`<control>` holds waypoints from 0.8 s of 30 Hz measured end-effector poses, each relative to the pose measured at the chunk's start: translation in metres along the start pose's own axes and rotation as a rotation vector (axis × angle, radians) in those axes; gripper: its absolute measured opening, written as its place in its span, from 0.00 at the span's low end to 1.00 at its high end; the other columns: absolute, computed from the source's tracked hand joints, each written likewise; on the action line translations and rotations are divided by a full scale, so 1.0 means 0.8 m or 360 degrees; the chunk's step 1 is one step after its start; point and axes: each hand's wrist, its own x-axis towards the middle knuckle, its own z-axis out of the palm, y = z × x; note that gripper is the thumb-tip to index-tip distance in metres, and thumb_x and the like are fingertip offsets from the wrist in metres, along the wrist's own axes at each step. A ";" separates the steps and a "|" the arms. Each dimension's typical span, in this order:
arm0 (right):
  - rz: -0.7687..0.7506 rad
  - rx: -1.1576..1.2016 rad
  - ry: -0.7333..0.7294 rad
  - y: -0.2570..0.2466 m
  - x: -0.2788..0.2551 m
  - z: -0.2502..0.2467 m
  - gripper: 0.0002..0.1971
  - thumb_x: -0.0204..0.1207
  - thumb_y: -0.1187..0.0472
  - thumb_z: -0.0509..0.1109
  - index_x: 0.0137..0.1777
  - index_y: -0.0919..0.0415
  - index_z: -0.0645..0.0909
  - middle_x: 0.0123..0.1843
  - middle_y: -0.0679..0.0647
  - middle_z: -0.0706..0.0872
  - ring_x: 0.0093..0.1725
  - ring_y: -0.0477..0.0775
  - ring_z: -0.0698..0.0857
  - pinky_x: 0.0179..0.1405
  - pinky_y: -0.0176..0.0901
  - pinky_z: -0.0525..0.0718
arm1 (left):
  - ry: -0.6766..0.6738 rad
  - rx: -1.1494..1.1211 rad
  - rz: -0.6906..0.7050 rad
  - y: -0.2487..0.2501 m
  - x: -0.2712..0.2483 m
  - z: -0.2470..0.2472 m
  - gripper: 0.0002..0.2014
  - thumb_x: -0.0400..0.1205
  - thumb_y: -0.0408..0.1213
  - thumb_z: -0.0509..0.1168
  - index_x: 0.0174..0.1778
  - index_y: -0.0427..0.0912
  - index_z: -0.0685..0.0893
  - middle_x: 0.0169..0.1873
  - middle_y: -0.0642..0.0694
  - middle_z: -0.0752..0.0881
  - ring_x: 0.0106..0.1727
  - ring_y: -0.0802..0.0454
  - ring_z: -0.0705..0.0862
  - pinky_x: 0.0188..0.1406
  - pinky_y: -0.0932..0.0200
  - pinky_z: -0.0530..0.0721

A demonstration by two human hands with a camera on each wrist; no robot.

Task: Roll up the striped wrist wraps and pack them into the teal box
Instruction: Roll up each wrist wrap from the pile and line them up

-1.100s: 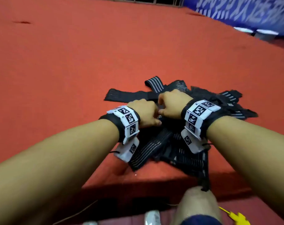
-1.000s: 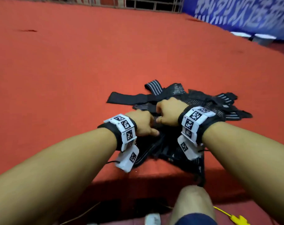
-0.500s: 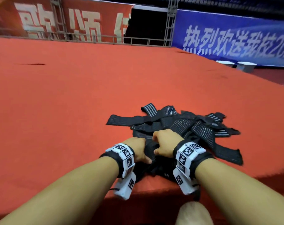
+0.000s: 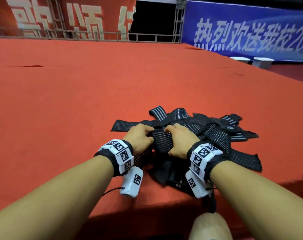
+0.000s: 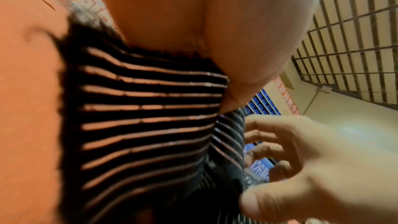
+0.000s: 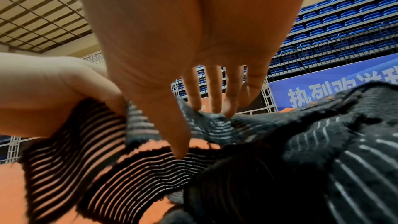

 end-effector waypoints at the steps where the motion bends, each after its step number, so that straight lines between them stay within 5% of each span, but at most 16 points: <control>1: 0.0026 0.0016 0.0052 0.001 0.002 -0.002 0.35 0.70 0.56 0.78 0.77 0.52 0.70 0.69 0.54 0.75 0.69 0.60 0.78 0.64 0.52 0.82 | 0.0057 -0.0065 0.0004 -0.002 0.002 -0.008 0.10 0.75 0.34 0.64 0.35 0.55 0.86 0.38 0.55 0.90 0.47 0.51 0.87 0.47 0.60 0.79; 3: 0.0093 0.0074 0.0159 0.001 0.006 -0.004 0.34 0.74 0.51 0.77 0.78 0.53 0.68 0.71 0.55 0.75 0.70 0.62 0.79 0.64 0.54 0.81 | 0.0173 -0.0255 0.0031 -0.007 0.002 -0.022 0.12 0.71 0.38 0.61 0.41 0.53 0.89 0.43 0.53 0.93 0.51 0.51 0.89 0.56 0.54 0.83; 5: 0.0179 0.0160 0.0248 0.000 0.010 -0.006 0.31 0.79 0.47 0.73 0.78 0.53 0.68 0.73 0.56 0.75 0.70 0.65 0.79 0.64 0.57 0.81 | 0.0288 -0.0489 0.0076 -0.008 -0.002 -0.034 0.12 0.75 0.31 0.60 0.43 0.46 0.89 0.43 0.49 0.92 0.48 0.51 0.88 0.58 0.49 0.83; 8: 0.0255 0.0292 0.0301 -0.006 0.015 -0.006 0.29 0.81 0.44 0.69 0.79 0.50 0.66 0.73 0.57 0.76 0.69 0.69 0.79 0.64 0.60 0.80 | 0.0341 -0.0762 0.0099 -0.011 -0.009 -0.046 0.17 0.80 0.15 0.55 0.45 0.36 0.86 0.41 0.43 0.88 0.45 0.50 0.84 0.51 0.55 0.82; 11: 0.0216 0.0370 0.0296 -0.023 0.019 -0.005 0.29 0.82 0.42 0.66 0.81 0.48 0.66 0.72 0.58 0.77 0.69 0.69 0.80 0.62 0.60 0.79 | 0.0341 -0.0915 0.0078 -0.016 -0.017 -0.052 0.14 0.79 0.11 0.53 0.51 0.22 0.82 0.43 0.37 0.84 0.45 0.47 0.83 0.47 0.59 0.81; 16: 0.0103 0.0543 0.0083 -0.059 0.028 0.003 0.21 0.82 0.48 0.64 0.74 0.49 0.74 0.64 0.60 0.85 0.64 0.69 0.83 0.63 0.59 0.82 | 0.0437 -0.1070 0.0060 -0.024 -0.037 -0.066 0.21 0.77 0.08 0.53 0.50 0.32 0.86 0.38 0.42 0.87 0.37 0.56 0.86 0.43 0.62 0.85; 19: 0.0061 0.0714 -0.0008 -0.084 0.035 0.007 0.11 0.84 0.54 0.59 0.55 0.54 0.81 0.51 0.63 0.91 0.49 0.68 0.89 0.47 0.52 0.87 | 0.0515 -0.1107 0.0058 -0.034 -0.052 -0.077 0.22 0.74 0.07 0.52 0.50 0.31 0.85 0.37 0.36 0.85 0.38 0.44 0.83 0.45 0.50 0.83; 21: 0.0116 0.1103 -0.0065 -0.104 0.037 0.009 0.15 0.88 0.53 0.54 0.49 0.58 0.80 0.39 0.62 0.92 0.38 0.65 0.92 0.31 0.46 0.86 | 0.0564 -0.1106 0.0054 -0.041 -0.065 -0.085 0.26 0.73 0.07 0.52 0.50 0.37 0.86 0.37 0.35 0.85 0.38 0.42 0.83 0.44 0.47 0.82; 24: 0.0231 0.1760 -0.0167 -0.130 0.041 0.007 0.24 0.90 0.40 0.50 0.51 0.60 0.76 0.39 0.65 0.91 0.38 0.65 0.91 0.27 0.45 0.81 | 0.0645 -0.1072 0.0063 -0.051 -0.087 -0.098 0.31 0.72 0.07 0.53 0.53 0.47 0.86 0.40 0.45 0.89 0.40 0.49 0.87 0.45 0.50 0.85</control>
